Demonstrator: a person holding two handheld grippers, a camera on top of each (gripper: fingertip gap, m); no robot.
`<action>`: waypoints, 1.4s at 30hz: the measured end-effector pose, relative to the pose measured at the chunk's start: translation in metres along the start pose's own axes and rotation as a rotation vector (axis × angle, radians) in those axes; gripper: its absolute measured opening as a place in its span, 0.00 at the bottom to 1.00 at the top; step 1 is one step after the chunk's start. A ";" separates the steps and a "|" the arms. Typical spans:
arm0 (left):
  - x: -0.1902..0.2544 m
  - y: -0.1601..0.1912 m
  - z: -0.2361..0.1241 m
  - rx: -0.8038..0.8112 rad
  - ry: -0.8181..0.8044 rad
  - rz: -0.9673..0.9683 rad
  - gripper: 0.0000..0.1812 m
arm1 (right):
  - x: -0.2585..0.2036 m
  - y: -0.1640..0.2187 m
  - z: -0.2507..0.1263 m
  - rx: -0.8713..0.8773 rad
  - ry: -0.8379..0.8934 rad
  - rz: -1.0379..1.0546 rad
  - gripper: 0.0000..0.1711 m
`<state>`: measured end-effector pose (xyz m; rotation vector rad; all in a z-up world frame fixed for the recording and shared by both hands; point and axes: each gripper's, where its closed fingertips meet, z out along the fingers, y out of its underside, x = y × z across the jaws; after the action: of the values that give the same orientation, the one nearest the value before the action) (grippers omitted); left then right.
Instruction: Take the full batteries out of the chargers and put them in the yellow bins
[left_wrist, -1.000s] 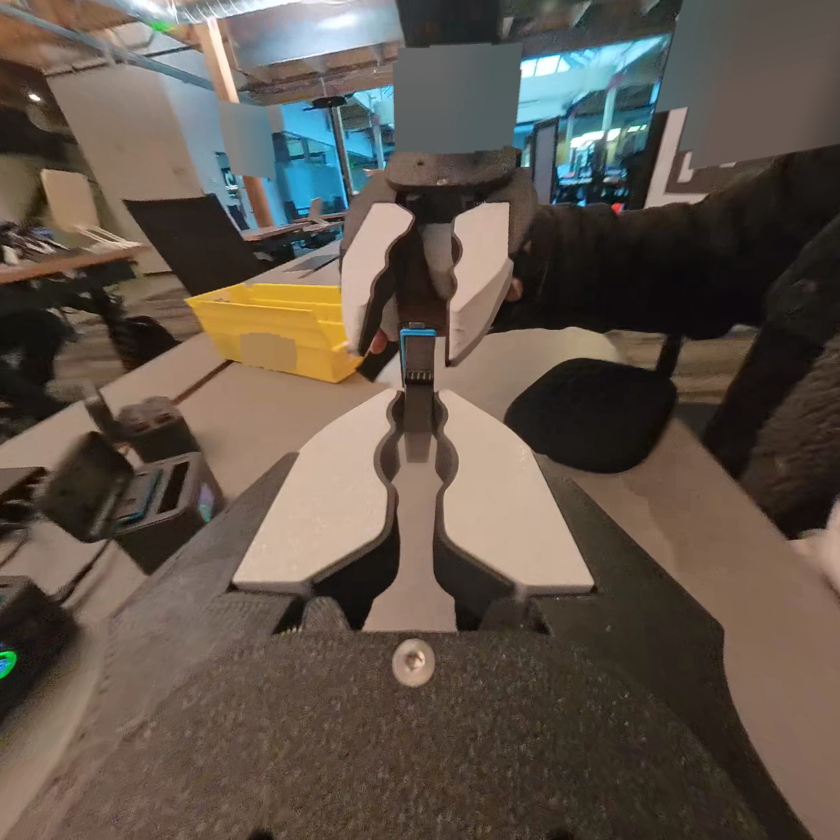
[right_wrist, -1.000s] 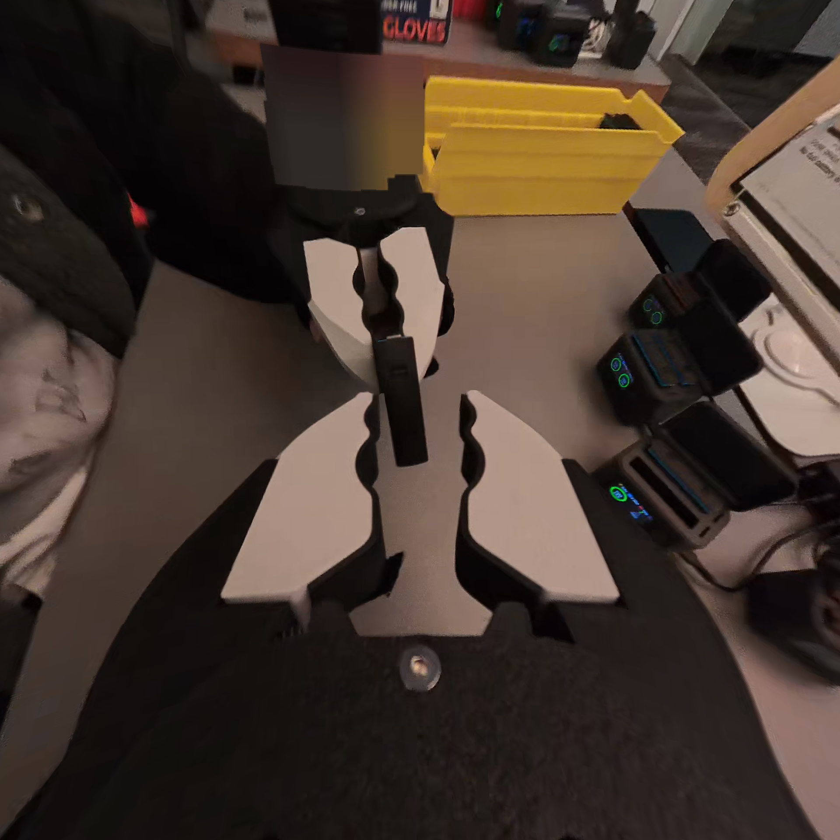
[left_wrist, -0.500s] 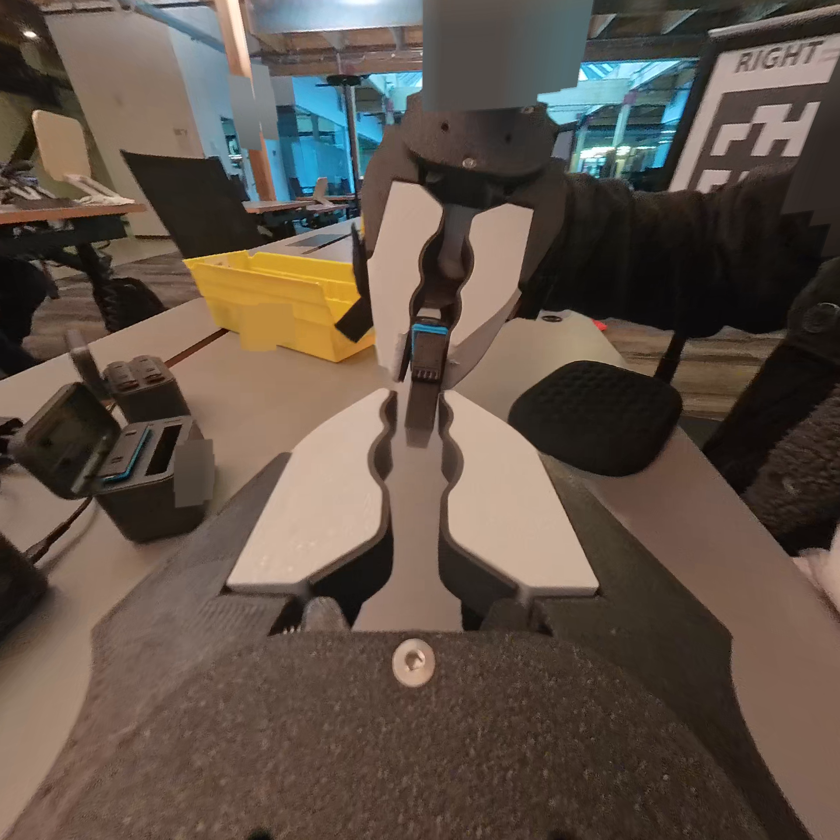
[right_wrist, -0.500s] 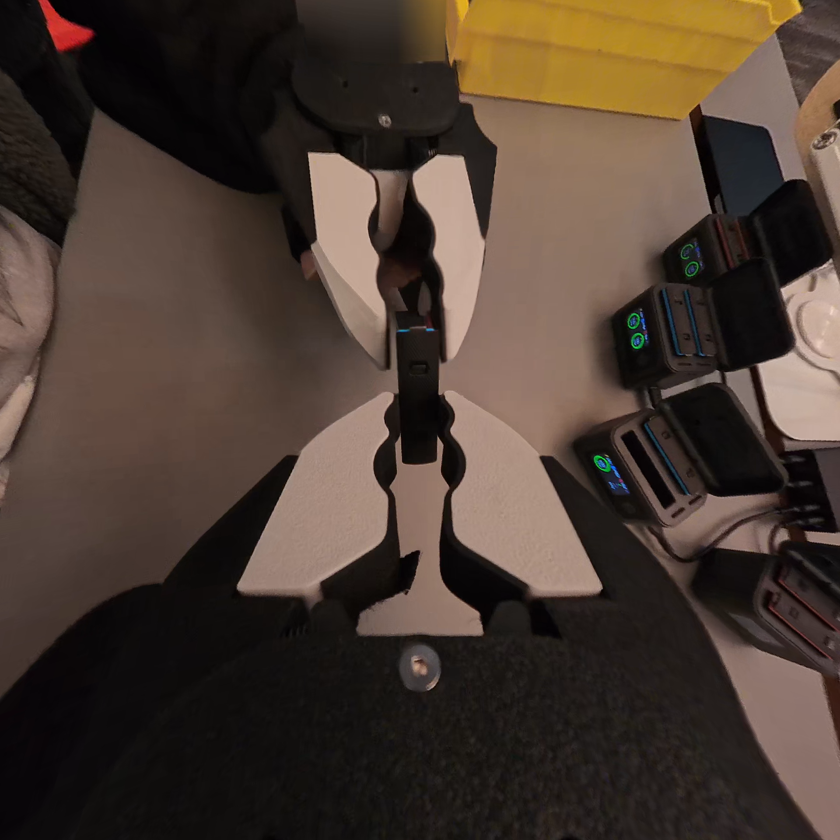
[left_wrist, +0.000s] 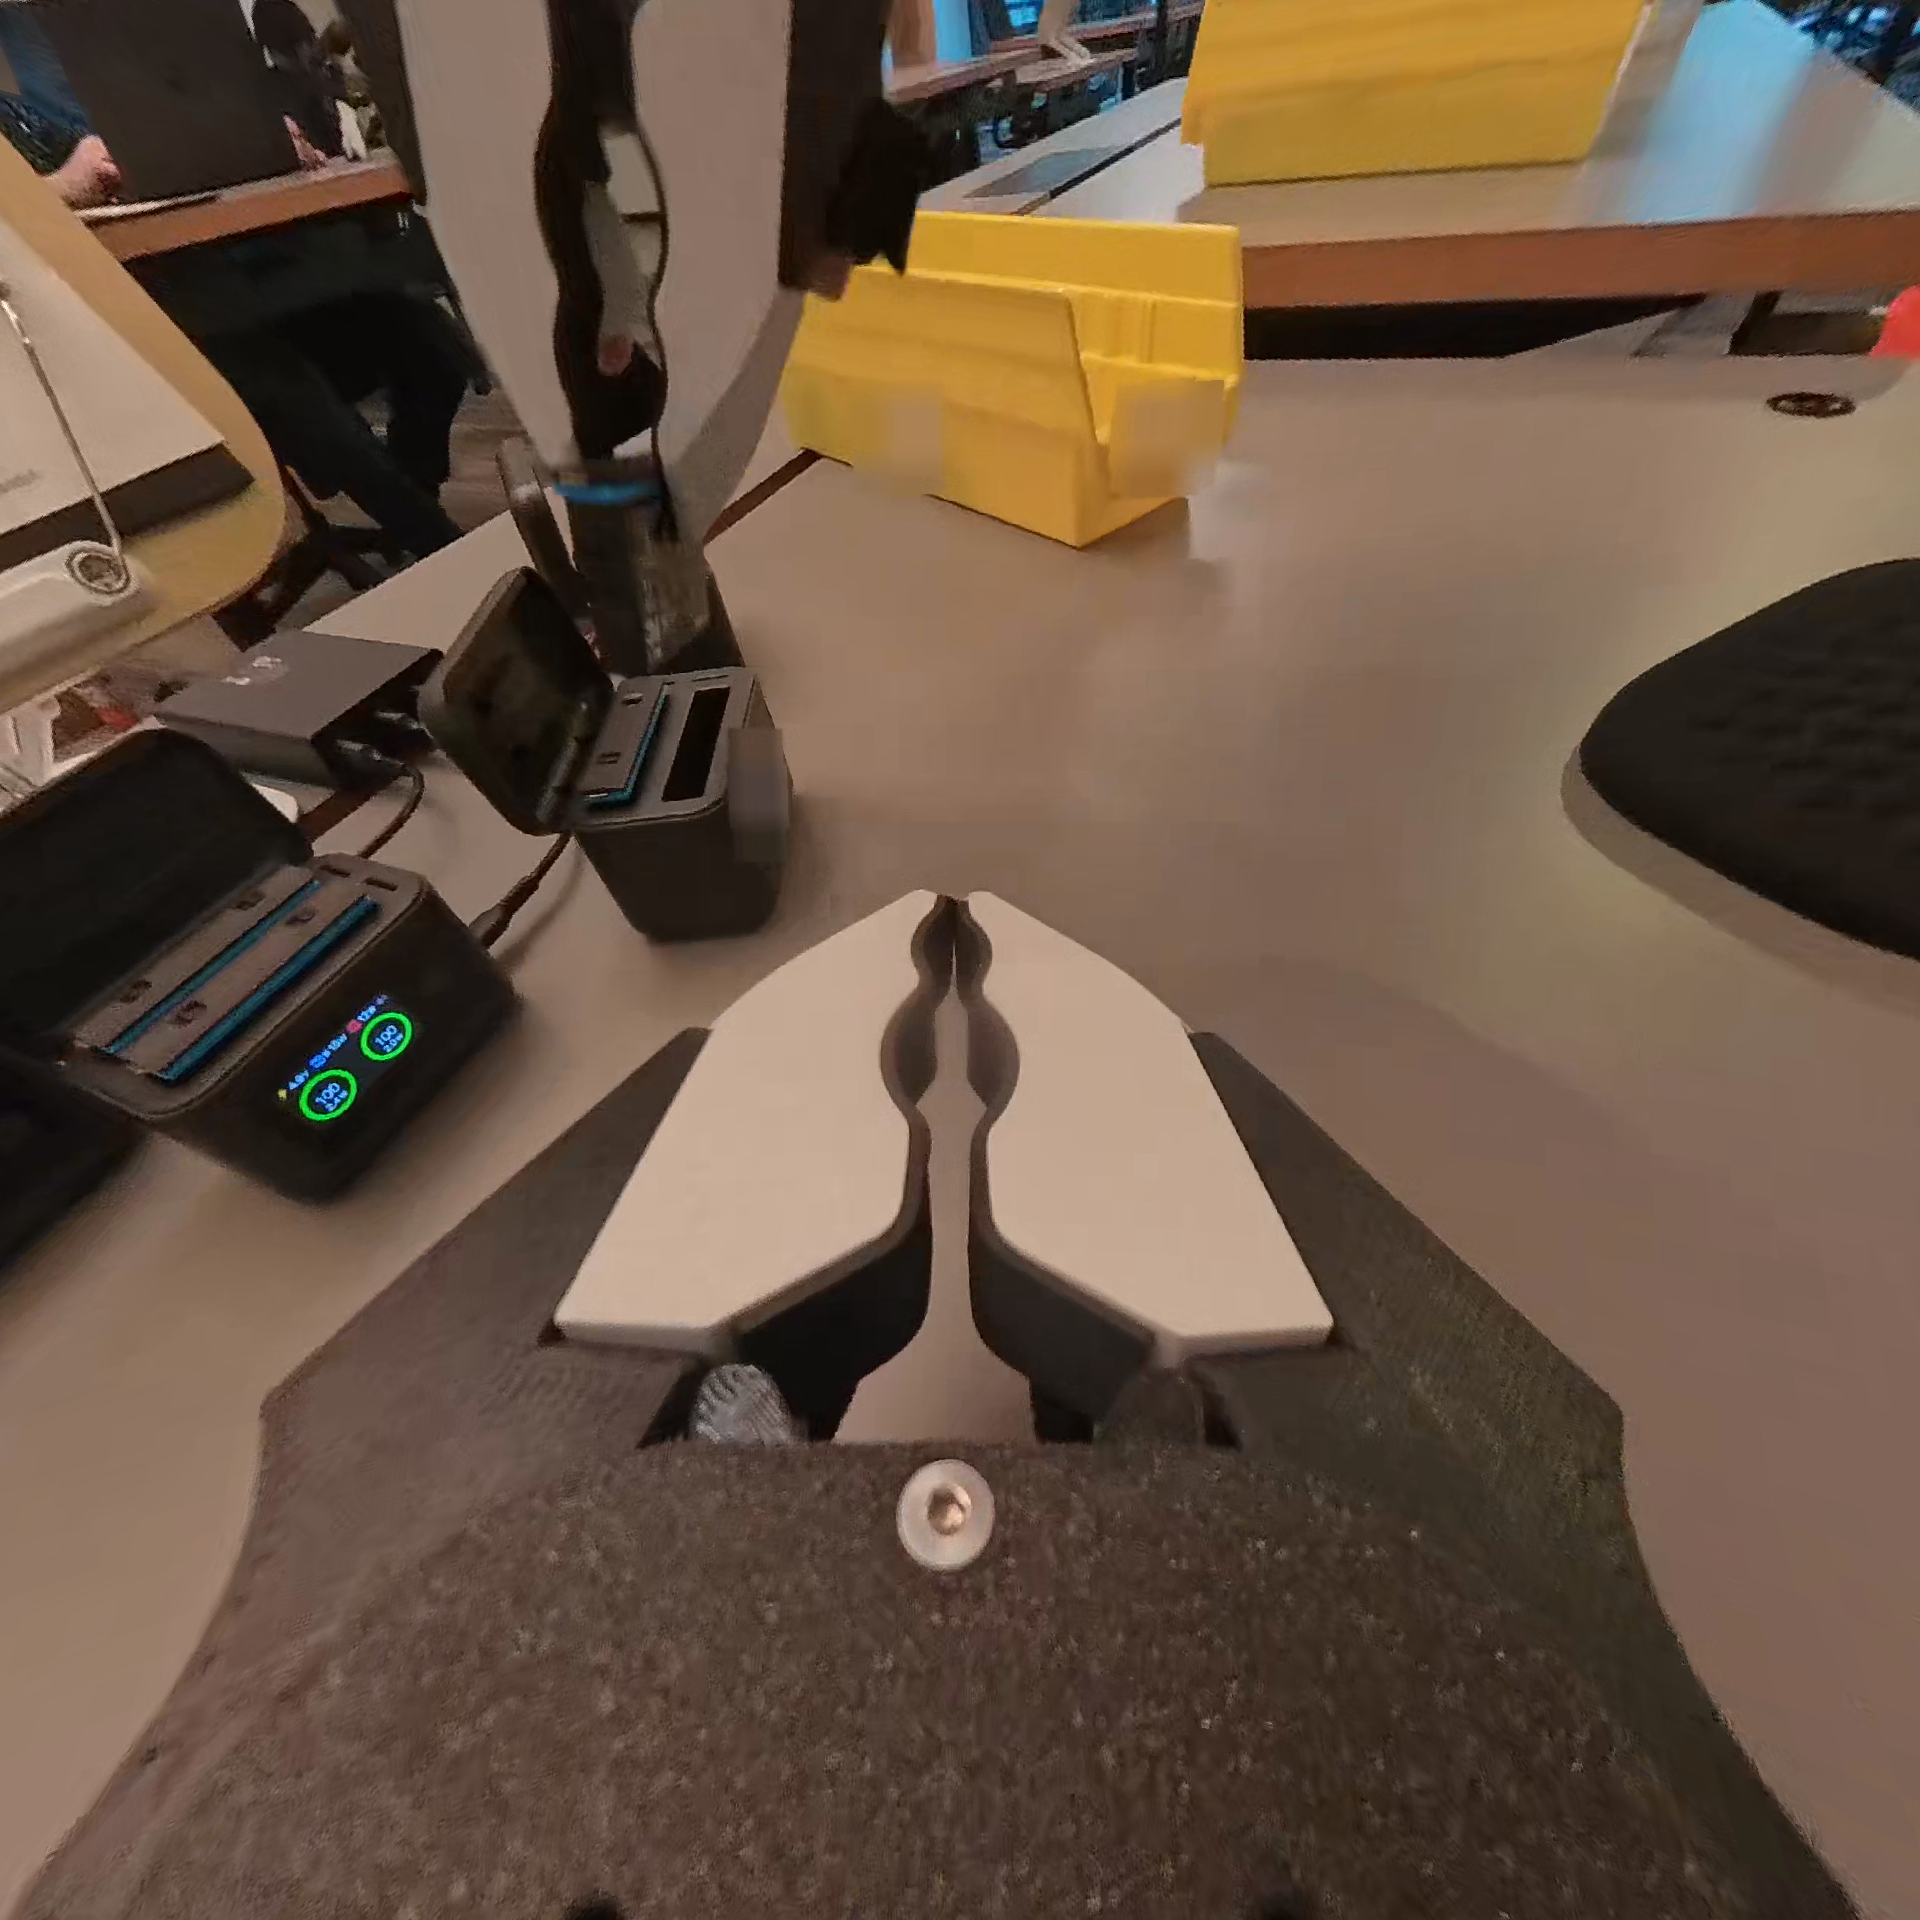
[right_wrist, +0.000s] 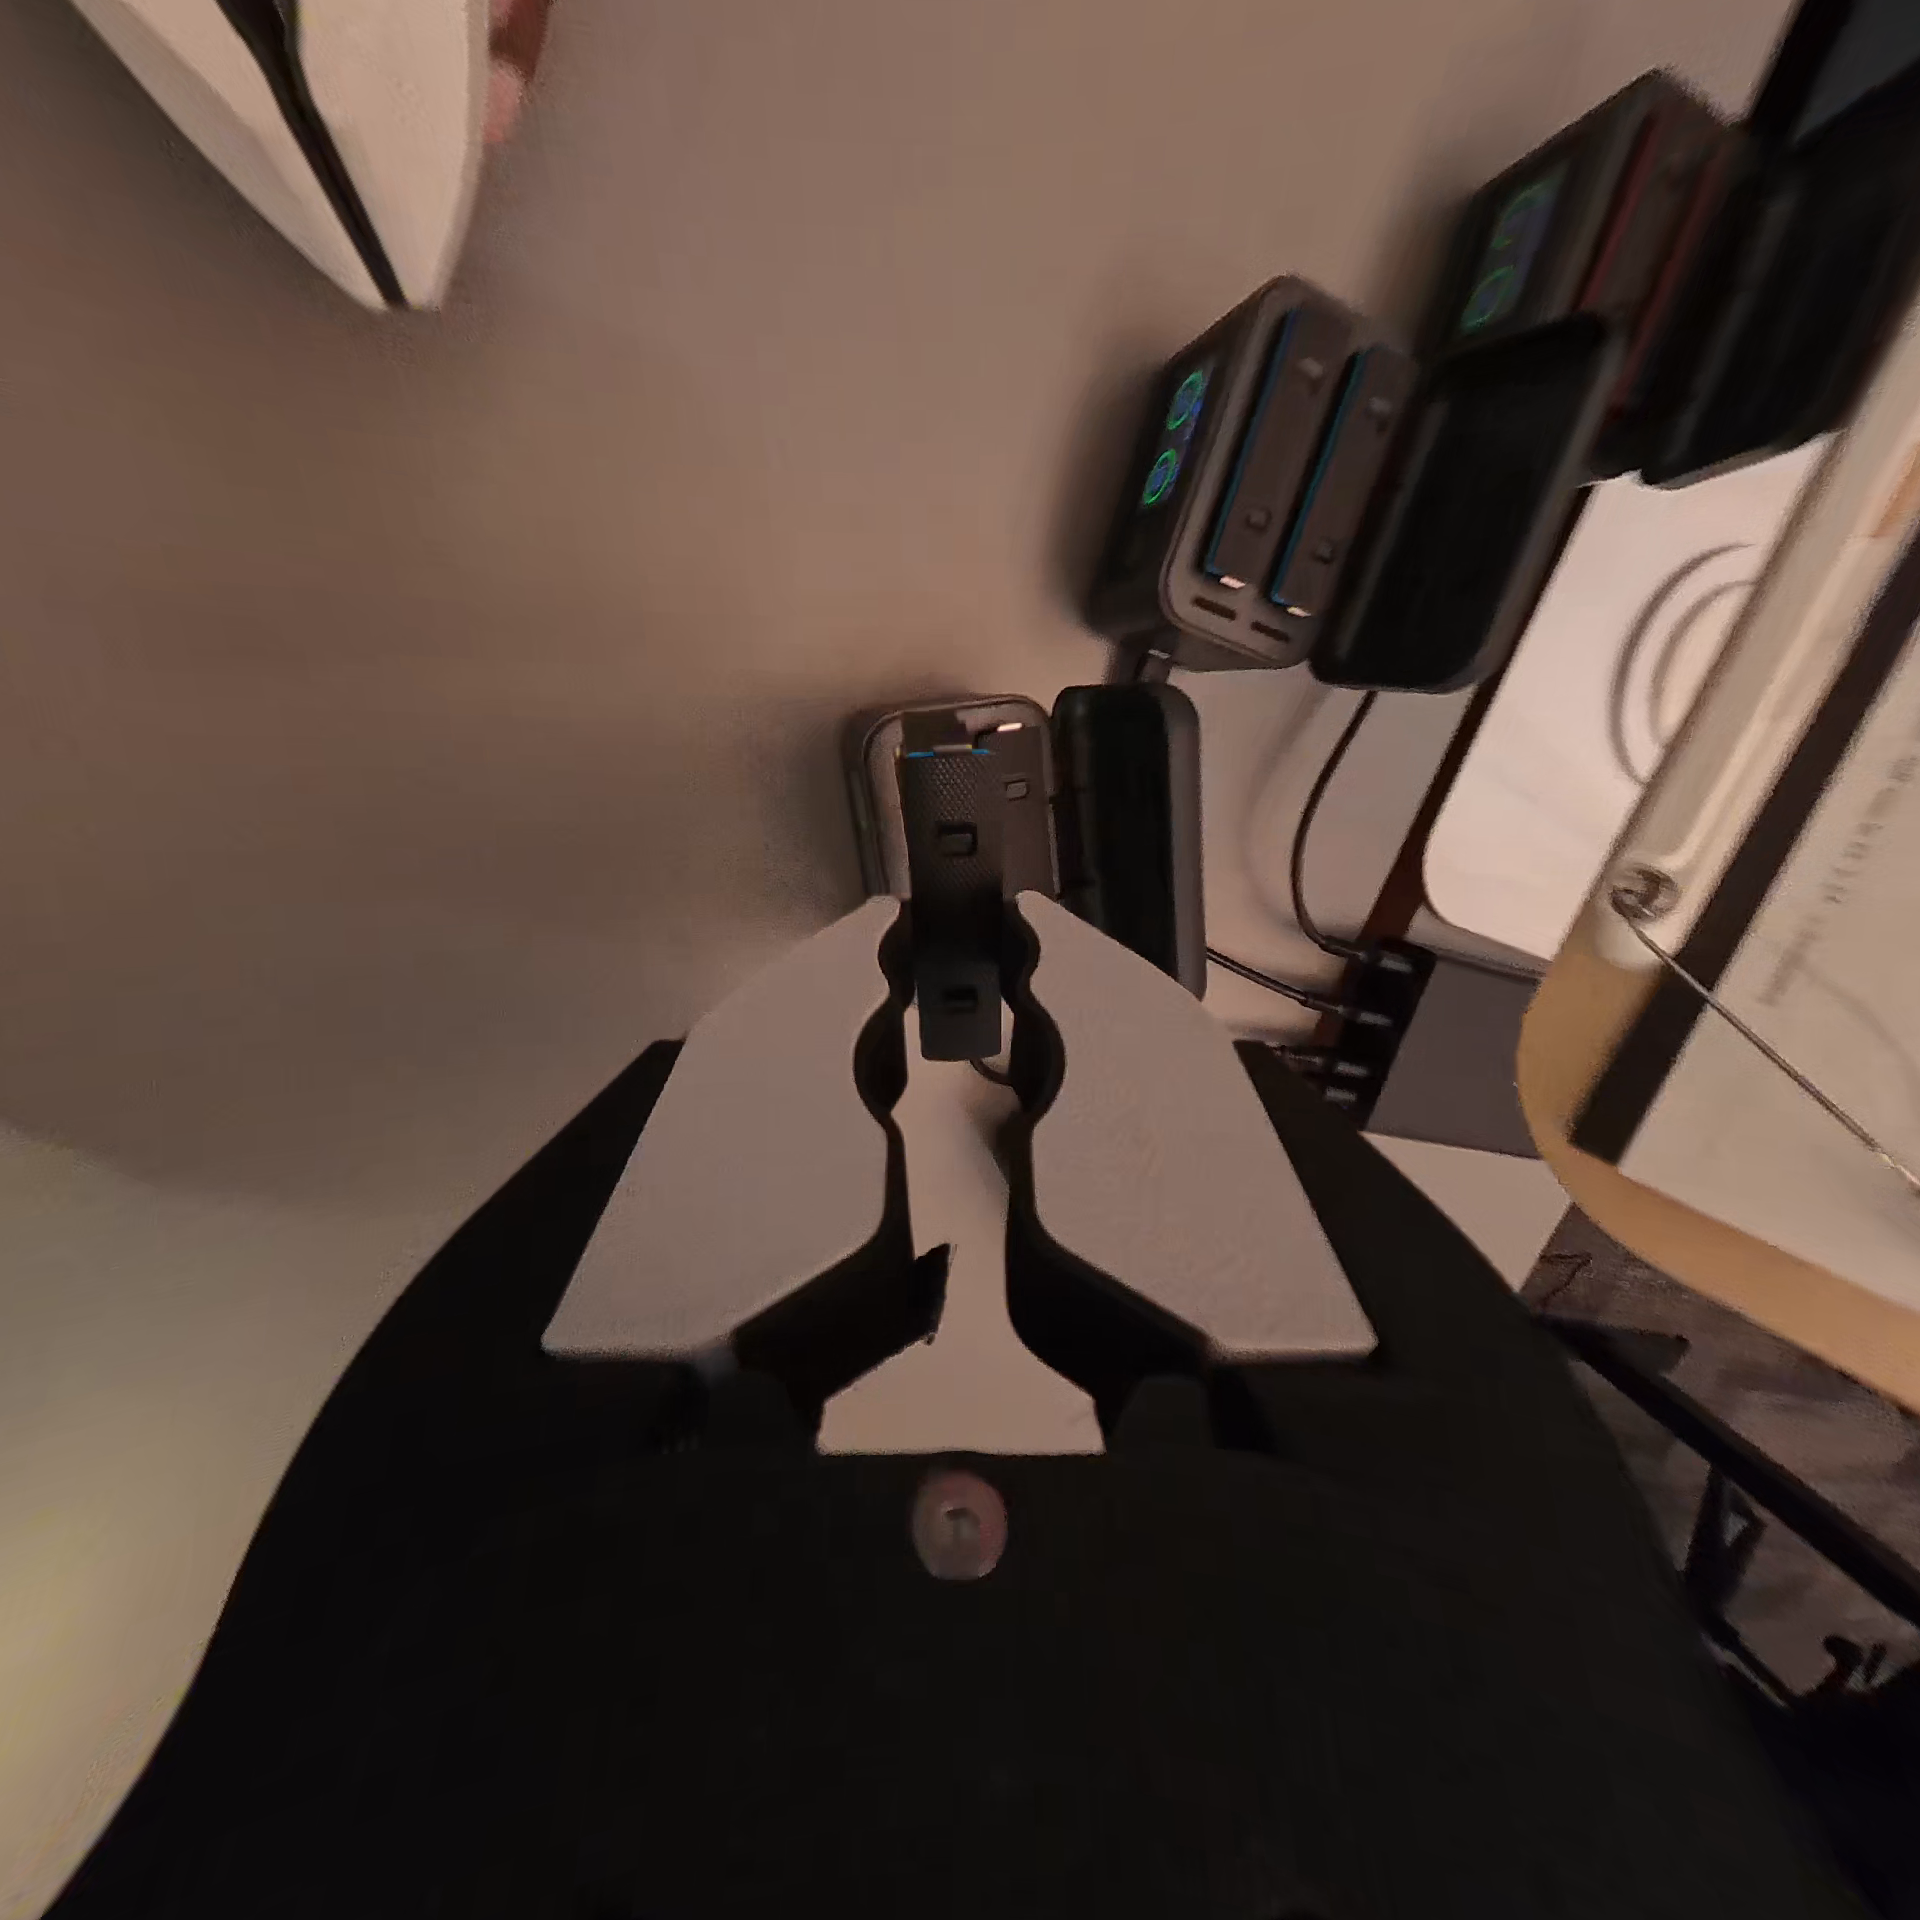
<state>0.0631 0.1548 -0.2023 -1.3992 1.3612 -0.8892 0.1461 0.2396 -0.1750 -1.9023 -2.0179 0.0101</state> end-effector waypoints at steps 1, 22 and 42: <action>0.000 0.001 0.000 -0.002 -0.001 0.007 0.00 | 0.000 0.003 0.006 -0.021 -0.028 -0.018 0.09; 0.004 0.009 0.008 -0.023 0.033 0.039 0.00 | -0.005 0.021 0.046 -0.172 -0.164 -0.121 0.09; 0.014 0.014 0.010 -0.053 0.062 0.114 0.00 | -0.001 0.012 0.047 -0.041 -0.154 0.114 0.00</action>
<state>0.0700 0.1432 -0.2204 -1.3292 1.5052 -0.8326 0.1455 0.2507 -0.2222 -2.0979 -2.0175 0.1510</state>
